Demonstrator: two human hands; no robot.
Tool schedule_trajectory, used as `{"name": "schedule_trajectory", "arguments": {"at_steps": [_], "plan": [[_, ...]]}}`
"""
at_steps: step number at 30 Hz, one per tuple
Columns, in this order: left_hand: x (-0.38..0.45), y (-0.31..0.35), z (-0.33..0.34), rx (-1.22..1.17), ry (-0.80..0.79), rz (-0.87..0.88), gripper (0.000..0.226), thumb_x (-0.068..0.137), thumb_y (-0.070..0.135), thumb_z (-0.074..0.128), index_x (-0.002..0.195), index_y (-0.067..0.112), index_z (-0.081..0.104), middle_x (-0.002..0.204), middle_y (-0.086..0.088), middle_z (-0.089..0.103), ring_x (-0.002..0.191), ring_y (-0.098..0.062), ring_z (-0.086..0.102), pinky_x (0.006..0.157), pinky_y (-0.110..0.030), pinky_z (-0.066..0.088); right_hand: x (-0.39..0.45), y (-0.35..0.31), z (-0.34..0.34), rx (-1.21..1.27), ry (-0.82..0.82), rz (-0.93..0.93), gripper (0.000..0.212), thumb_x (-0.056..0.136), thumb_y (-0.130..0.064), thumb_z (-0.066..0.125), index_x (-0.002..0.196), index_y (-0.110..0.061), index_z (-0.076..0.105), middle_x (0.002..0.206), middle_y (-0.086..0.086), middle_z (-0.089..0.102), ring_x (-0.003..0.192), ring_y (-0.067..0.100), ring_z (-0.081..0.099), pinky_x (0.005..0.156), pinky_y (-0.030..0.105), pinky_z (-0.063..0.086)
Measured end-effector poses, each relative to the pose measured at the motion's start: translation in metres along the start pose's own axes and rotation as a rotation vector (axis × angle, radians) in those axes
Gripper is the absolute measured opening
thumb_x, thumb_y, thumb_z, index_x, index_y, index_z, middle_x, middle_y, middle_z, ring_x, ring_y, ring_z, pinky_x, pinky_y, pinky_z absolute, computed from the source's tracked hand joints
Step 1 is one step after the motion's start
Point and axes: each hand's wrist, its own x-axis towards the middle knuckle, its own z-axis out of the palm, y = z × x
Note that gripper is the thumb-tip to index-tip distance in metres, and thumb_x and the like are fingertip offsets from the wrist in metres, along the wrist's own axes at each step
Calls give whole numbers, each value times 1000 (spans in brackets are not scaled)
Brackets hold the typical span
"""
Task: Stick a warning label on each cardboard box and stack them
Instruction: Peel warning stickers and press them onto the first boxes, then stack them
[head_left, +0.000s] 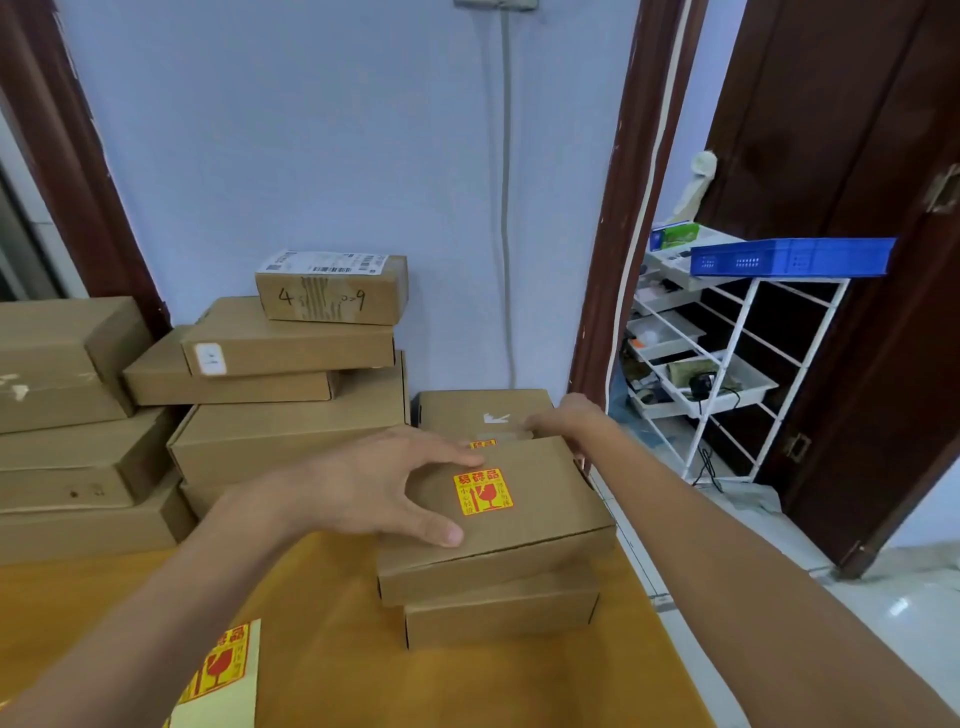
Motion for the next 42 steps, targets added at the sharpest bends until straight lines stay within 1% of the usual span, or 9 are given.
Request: {"name": "schedule_trajectory", "arguments": {"at_steps": [6, 11, 14, 16, 23, 28, 34, 39, 42], "plan": [[-1, -4, 7, -135, 13, 15, 80, 75, 60, 80, 145, 55, 42, 153, 35, 32, 140, 8, 29, 115, -19, 24, 61, 15, 7, 207, -89, 91, 111, 48, -44, 82, 141, -3, 39, 121, 15, 61, 88, 33, 72, 58, 40, 62], [-2, -9, 12, -219, 19, 31, 79, 75, 59, 82, 145, 55, 44, 151, 38, 33, 142, 9, 29, 120, -24, 24, 36, -5, -7, 483, -51, 135, 90, 46, -23, 82, 131, -11, 54, 117, 16, 65, 93, 37, 72, 80, 53, 61], [-1, -10, 12, -238, 28, 47, 79, 74, 58, 83, 144, 53, 46, 151, 36, 35, 139, 12, 31, 120, -24, 25, -10, -25, -20, 562, -32, 92, 51, 79, -20, 82, 120, -8, 55, 101, 11, 64, 82, 21, 66, 51, 22, 55], [-1, -10, 12, -211, 54, 52, 78, 74, 58, 83, 143, 51, 48, 151, 34, 36, 137, 13, 30, 116, -19, 25, -16, -31, -28, 636, -17, 52, 38, 90, -14, 78, 118, -8, 54, 96, 9, 62, 76, 18, 60, 40, 20, 45], [-14, -2, 13, -333, 230, 79, 65, 71, 52, 87, 130, 49, 62, 145, 33, 46, 133, 16, 37, 111, -16, 29, -52, -61, -67, 705, 117, -165, 61, 79, -21, 87, 128, -6, 54, 121, 16, 60, 99, 28, 67, 55, 40, 62], [-55, 16, -14, -377, 407, 47, 54, 73, 51, 84, 123, 42, 66, 135, 24, 58, 131, 7, 48, 118, -31, 33, -135, -64, -114, 868, 107, -247, 37, 90, -17, 79, 120, -8, 57, 111, 12, 65, 93, 21, 69, 55, 38, 63], [-141, 42, -20, -564, 556, -12, 39, 83, 45, 76, 121, 37, 69, 127, 21, 67, 121, 4, 59, 106, -30, 42, -252, -35, -109, 1028, -59, -248, 17, 95, -21, 75, 106, -13, 64, 113, 12, 68, 107, 26, 69, 87, 45, 62], [-201, 63, 6, -786, 721, -109, 43, 87, 46, 72, 120, 20, 62, 110, 3, 77, 104, -15, 73, 96, -39, 55, -311, 6, -51, 1091, -166, -210, 21, 96, -20, 73, 114, -12, 66, 113, 12, 70, 102, 26, 71, 69, 39, 65], [-229, 72, 32, -684, 756, -248, 48, 83, 52, 75, 123, 31, 57, 103, 11, 76, 97, -9, 72, 85, -32, 55, -329, 39, -13, 1138, -202, -174, 40, 94, -19, 75, 130, -7, 60, 124, 15, 69, 110, 29, 70, 68, 40, 65]]}}
